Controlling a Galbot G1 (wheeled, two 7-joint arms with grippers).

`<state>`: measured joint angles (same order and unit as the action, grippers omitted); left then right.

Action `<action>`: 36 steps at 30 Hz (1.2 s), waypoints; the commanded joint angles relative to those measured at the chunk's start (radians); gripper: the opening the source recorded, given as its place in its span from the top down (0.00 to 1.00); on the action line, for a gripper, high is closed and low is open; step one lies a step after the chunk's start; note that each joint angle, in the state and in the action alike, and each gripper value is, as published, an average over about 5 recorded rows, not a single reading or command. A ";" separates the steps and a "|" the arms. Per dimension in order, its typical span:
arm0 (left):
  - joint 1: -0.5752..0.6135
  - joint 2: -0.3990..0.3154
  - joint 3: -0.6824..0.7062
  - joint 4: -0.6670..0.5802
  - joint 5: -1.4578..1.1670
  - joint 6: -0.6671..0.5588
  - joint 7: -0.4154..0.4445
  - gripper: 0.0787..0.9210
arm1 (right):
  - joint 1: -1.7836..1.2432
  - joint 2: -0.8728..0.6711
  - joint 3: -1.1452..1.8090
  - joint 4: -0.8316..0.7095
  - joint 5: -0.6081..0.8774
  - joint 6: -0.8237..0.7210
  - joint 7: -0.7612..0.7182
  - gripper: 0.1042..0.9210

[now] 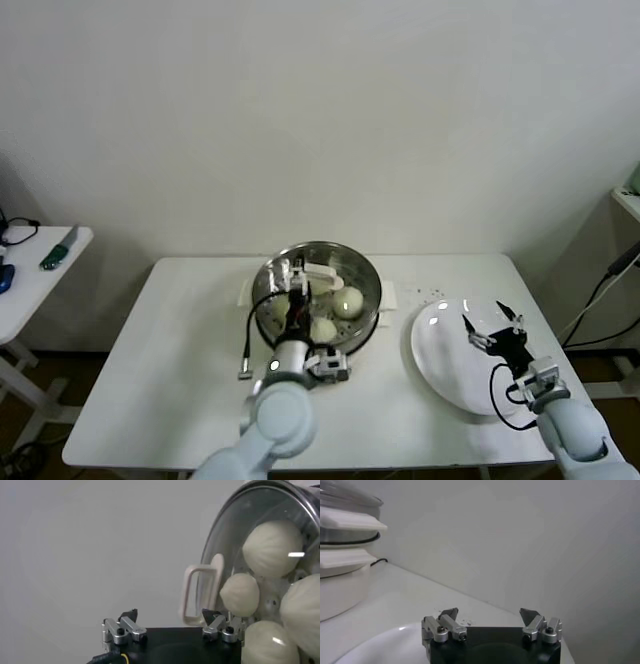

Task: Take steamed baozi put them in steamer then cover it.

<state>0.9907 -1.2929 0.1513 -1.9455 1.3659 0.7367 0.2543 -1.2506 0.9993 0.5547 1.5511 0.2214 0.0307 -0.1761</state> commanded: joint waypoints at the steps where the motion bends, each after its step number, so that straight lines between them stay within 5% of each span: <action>1: 0.144 0.146 -0.094 -0.249 -0.232 0.049 -0.098 0.12 | -0.008 0.004 0.014 0.021 0.017 -0.038 0.008 0.12; 6: 0.232 0.181 -0.238 -0.274 -0.623 -0.033 -0.371 0.12 | -0.027 0.018 0.032 0.043 0.038 -0.039 0.005 0.12; 11: 0.362 0.158 -0.466 -0.279 -1.100 -0.385 -0.593 0.12 | -0.058 0.037 0.055 0.080 0.049 -0.038 0.001 0.12; 16: 0.508 0.071 -0.651 -0.257 -1.315 -0.611 -0.599 0.12 | -0.097 0.056 0.076 0.116 0.051 -0.037 -0.004 0.12; 21: 0.585 -0.034 -0.771 -0.137 -1.401 -0.818 -0.515 0.12 | -0.139 0.075 0.093 0.149 0.054 -0.022 -0.016 0.12; 36: 0.636 -0.074 -0.827 0.006 -1.524 -0.930 -0.396 0.12 | -0.224 0.117 0.131 0.189 0.102 0.049 -0.058 0.12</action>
<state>1.5481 -1.3214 -0.5693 -2.0205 0.0171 0.1419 -0.1709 -1.4210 1.0967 0.6666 1.7176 0.3009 0.0436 -0.2151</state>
